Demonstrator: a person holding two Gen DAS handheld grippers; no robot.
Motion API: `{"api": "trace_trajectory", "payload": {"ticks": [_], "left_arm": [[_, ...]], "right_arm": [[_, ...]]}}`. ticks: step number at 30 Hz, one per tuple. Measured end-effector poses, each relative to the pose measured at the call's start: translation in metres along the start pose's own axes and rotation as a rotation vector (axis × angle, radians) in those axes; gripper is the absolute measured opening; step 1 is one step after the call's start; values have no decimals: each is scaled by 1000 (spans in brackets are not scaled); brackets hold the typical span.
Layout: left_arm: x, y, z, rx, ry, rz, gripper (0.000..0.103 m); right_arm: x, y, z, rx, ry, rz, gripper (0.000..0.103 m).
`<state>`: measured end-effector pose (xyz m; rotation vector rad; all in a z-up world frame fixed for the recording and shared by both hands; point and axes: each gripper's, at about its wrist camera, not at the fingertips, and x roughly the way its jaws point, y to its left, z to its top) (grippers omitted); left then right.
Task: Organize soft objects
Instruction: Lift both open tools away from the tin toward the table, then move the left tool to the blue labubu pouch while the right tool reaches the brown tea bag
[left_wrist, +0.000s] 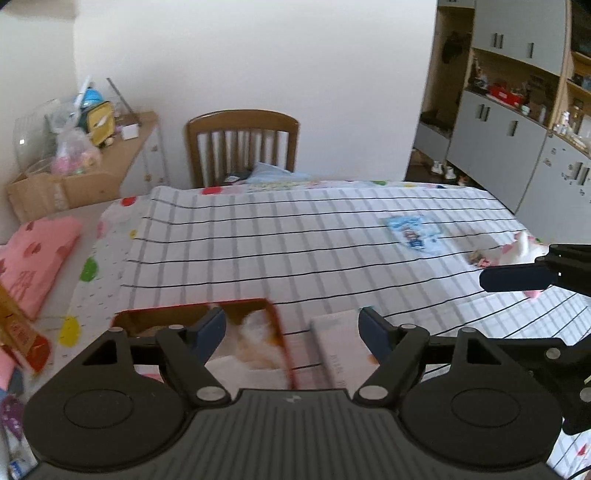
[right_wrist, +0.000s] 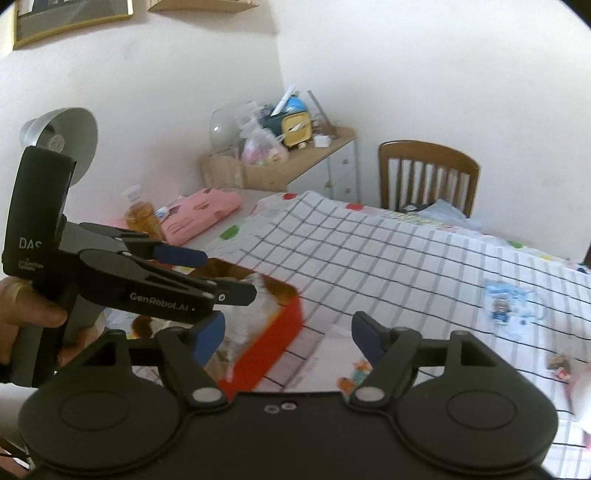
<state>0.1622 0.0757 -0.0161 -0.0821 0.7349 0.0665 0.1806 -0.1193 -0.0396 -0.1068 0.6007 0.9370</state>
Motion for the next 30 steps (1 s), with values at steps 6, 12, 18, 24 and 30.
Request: {"api": "trace_trajectory", "payload": {"ticks": [6,12,18,24,30], "left_arm": [[16,-38,10,1,4,-44,86],[38,-73,21,-8,15,-93,87],[60,-110,31,7,7,-110,98],[88,-139,46,13,12,-117,98],[121,-162,56,12,29,-95,99]], "right_arm": [[-24,-39,-14,44,-20,-62,84],[-40,-79,-28,83,-23,-117,88],[-56,-123,-31,77,-12,-172,91],[-60,-175,-28,74,30,-209,92],[-48,-223,-22,64,110,-211,92]]}}
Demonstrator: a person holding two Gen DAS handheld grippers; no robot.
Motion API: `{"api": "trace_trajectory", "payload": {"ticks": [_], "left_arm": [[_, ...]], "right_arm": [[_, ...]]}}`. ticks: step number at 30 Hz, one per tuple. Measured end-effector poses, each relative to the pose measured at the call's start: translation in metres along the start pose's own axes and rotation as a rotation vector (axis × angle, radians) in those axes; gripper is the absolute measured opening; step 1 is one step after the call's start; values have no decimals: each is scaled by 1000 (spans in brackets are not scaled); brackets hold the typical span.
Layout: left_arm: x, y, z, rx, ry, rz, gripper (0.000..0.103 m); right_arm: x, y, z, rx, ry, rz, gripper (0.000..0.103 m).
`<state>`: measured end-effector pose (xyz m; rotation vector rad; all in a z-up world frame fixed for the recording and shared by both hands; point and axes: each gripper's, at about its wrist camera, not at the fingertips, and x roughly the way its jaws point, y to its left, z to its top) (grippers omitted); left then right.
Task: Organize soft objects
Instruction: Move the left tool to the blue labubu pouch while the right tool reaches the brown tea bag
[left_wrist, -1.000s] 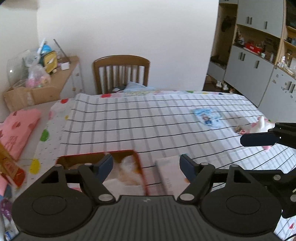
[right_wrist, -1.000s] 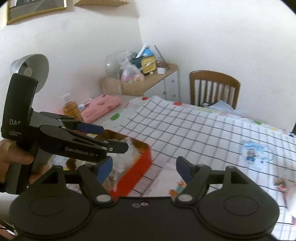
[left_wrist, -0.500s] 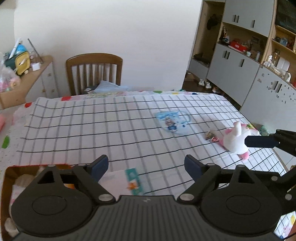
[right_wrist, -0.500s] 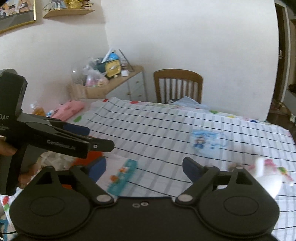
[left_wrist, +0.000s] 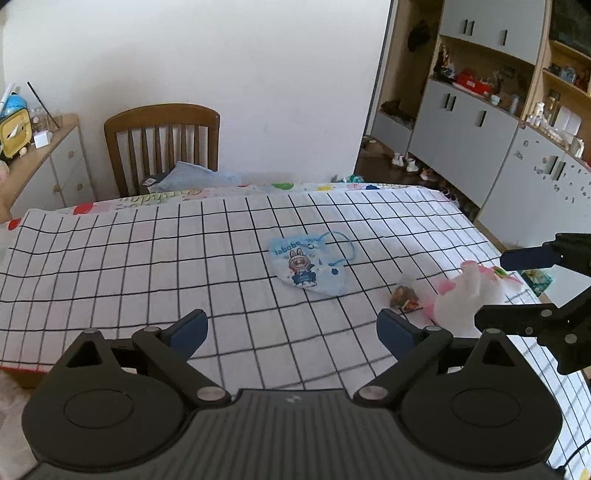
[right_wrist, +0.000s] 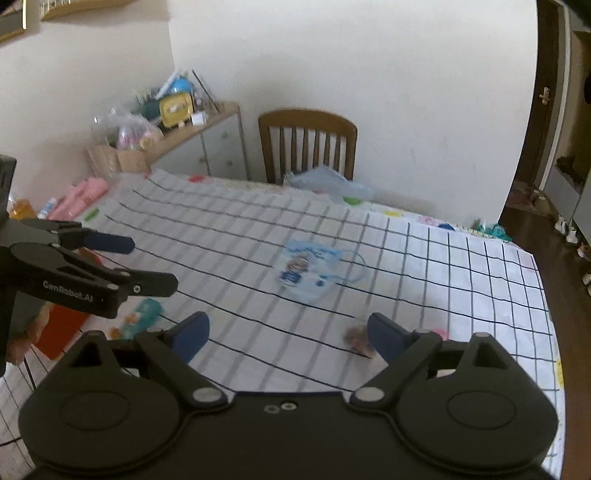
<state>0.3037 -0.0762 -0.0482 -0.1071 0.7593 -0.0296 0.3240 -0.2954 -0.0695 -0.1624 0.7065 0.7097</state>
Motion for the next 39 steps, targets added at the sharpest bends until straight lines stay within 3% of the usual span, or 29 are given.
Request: {"api": "trace_trajectory", "payload": {"ticks": [10,19,30,39], "left_arm": [[62,-10,33,-26,39,-2,99],[120,-17,64,-49,86,-36,99],[193,-13,79,-87,197,-7,99],[228,-10,81,-135,246,28,99]], "right_arm": [[52,-35,15,-79,144,34,92],[95,-48,22,-119,223,40,89],[131,-60,27,-127,315,23,84],[157,-59,22,-187,403,6,81]]}}
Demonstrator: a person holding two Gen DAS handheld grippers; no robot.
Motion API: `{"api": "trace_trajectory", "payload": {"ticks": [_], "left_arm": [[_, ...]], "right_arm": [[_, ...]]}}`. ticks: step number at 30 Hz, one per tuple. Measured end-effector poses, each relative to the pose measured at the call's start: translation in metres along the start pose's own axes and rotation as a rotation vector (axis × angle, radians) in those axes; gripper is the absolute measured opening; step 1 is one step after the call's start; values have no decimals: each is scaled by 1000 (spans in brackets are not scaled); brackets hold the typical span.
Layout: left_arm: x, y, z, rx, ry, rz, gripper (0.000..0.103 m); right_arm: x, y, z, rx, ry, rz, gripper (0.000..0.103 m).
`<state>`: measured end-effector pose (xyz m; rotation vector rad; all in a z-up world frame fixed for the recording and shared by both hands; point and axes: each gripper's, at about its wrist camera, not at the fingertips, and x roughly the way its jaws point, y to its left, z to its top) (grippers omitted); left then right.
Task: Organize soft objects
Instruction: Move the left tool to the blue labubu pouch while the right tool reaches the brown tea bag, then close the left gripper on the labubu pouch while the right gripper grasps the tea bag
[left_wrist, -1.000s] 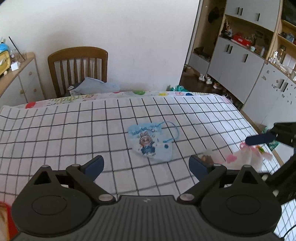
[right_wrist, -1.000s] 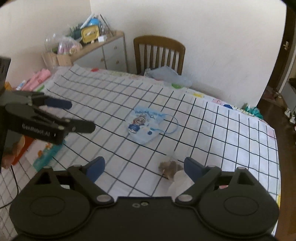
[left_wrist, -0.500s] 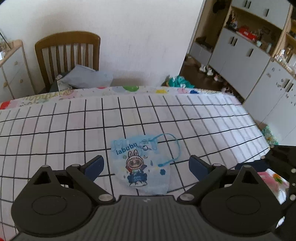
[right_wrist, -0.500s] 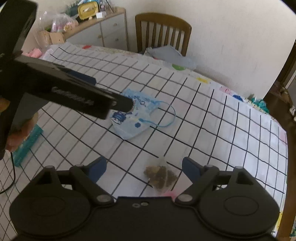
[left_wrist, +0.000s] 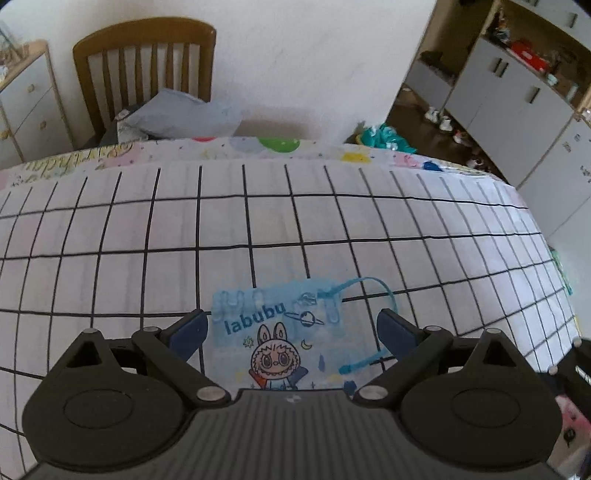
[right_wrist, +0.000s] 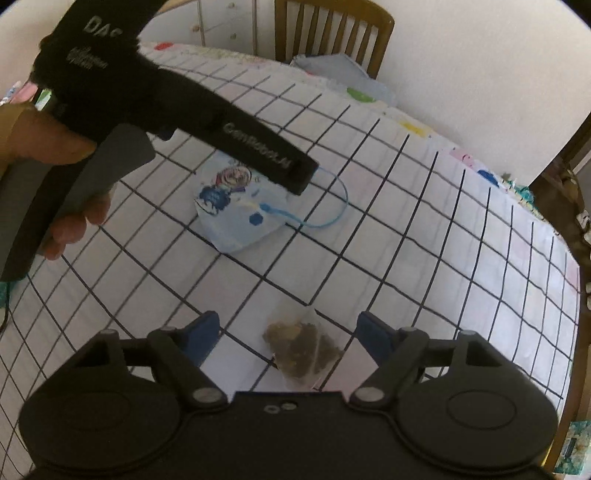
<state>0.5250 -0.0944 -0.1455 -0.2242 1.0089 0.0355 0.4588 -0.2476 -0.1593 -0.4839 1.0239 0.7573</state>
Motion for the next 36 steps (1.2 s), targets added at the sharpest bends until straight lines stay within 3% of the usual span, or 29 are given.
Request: {"api": "trace_trajectory", "payload": {"ticks": [10,14,21,23,26,31,33,36], "left_arm": [[14,-12,1,33,-6,77,99],[18,-20,-2,69,-2,156,99],[15,-21,-6,61,-27,172,96],[13,-21,-7,60,-36,174,91],[7,-20,-9,59,-57,174,75],[0,-14,-11,50,-83,173,51],[-2,-12,-12,48,-89,168,42],[-7,-4,-14,23,-86,130,38]], "right_arm": [[14,0,4,-10,38,23,68],[19,2,3,-21,49,19,56],[18,7,-1,-29,34,9,39],[17,8,-2,-29,27,6,34],[16,10,-3,-30,17,-1,24],[12,10,-5,-11,-13,-3,20],[8,13,-7,-1,-28,-3,10],[2,13,-9,17,-61,2,10]]}}
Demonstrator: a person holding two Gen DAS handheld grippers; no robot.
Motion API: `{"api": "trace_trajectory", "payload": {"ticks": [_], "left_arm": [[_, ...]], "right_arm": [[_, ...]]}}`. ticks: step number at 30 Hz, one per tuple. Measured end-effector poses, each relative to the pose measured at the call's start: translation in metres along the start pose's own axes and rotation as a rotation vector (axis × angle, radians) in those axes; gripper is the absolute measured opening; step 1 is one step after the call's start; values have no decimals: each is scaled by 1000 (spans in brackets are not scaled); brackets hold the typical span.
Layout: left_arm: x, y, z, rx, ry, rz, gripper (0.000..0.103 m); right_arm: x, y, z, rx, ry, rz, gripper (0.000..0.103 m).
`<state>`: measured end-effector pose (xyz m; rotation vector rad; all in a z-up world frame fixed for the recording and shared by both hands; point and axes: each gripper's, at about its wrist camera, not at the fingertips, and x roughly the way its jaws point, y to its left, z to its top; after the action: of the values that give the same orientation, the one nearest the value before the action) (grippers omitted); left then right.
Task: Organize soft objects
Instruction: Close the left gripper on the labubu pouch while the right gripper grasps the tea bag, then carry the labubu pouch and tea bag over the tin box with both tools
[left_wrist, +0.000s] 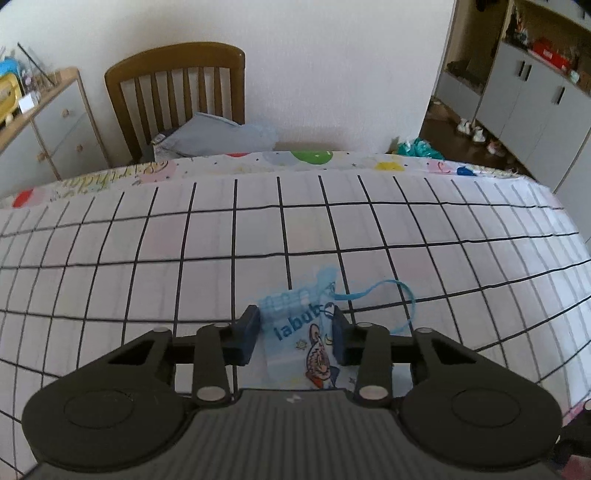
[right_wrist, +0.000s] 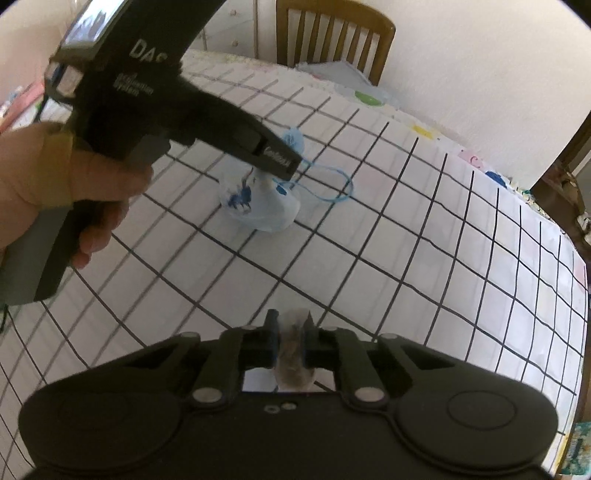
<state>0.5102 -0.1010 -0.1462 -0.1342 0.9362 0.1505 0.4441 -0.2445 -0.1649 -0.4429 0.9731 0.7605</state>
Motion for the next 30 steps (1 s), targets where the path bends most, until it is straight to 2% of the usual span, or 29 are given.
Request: {"api": "trace_trajectory", "payload": {"ticks": [11,21,30], "left_arm": [[-26,24,-19,-26,1,-47,37],[-81,45,-27,-24,-37,-104,37],[-139,68,-37,-25,-59,-142,37]], "right_arm": [[-34,-10,-4,141,-128,63,9],[-79,-11,-4,206,-217,104,9],[-119,16,0,165,-260,104,9]]}}
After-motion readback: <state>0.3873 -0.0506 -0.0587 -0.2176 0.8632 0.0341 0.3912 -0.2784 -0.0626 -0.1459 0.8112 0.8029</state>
